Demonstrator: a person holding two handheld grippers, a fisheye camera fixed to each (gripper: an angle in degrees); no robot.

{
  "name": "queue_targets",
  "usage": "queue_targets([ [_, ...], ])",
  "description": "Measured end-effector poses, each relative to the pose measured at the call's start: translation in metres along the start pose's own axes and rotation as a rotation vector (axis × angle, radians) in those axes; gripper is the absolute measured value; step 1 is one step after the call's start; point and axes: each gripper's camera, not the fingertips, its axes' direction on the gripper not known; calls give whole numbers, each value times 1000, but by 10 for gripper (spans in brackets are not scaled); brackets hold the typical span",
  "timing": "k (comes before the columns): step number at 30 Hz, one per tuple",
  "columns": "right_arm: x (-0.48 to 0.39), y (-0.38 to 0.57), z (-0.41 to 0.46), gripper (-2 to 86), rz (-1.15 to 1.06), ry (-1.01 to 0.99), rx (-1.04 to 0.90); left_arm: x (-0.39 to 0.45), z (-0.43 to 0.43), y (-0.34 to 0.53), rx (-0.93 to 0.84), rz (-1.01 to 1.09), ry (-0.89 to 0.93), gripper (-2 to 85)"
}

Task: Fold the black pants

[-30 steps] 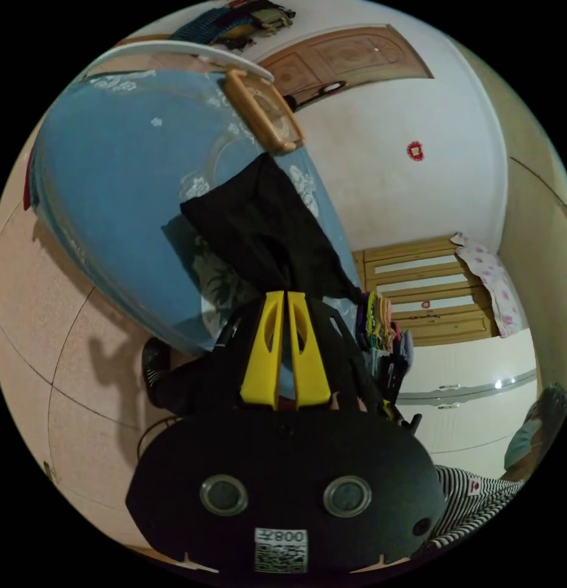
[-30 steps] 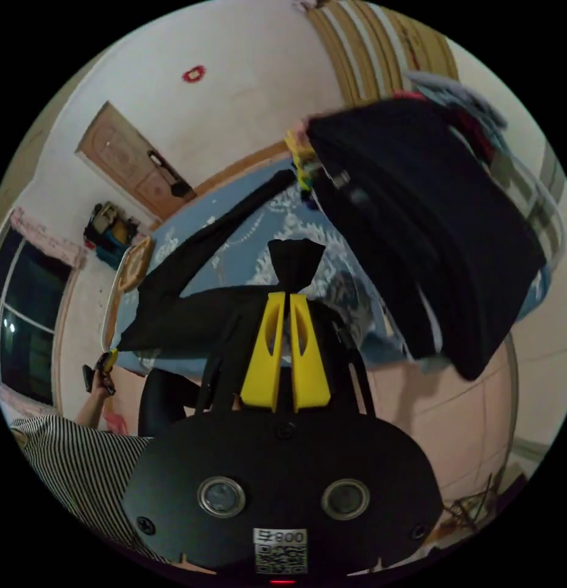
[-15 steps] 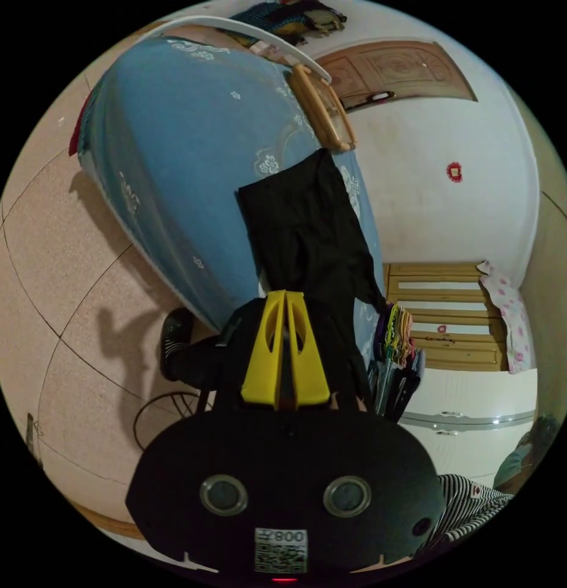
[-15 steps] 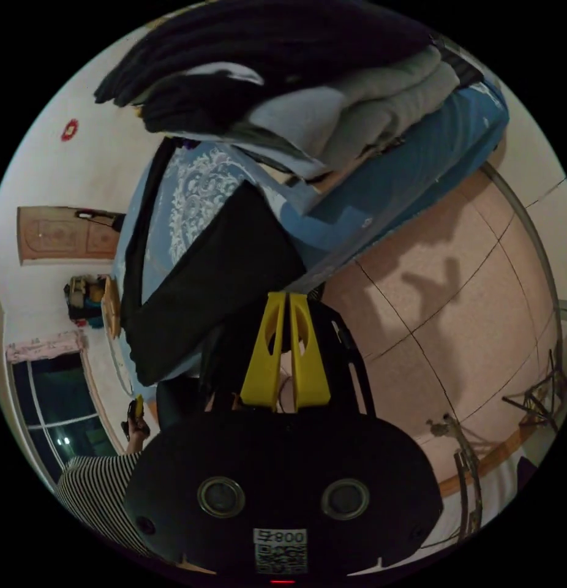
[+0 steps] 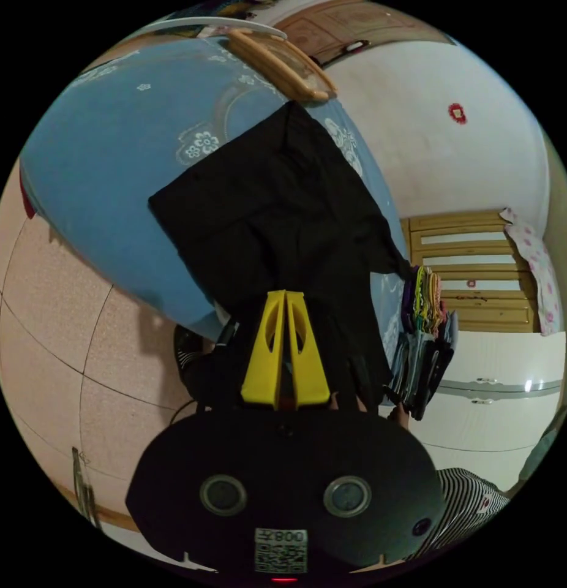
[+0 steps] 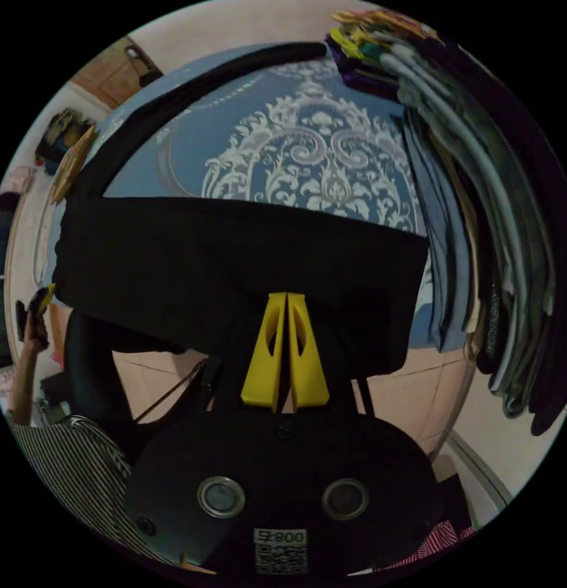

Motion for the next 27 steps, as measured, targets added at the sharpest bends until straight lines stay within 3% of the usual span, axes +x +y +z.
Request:
queue_targets([
  [5,0,-7,-14,1,26,-44,43,67,35,1,50,102,99,4],
  [10,-7,-26,-29,0,7,-20,-11,168,95,-9,-22,331,121,13],
  [20,-7,-111,-108,0,-45,-176,189,406,278,-44,-223,700,130,54],
  [27,-20,-166,-111,0,-95,-283,179,581,406,-53,-289,927,59,75],
])
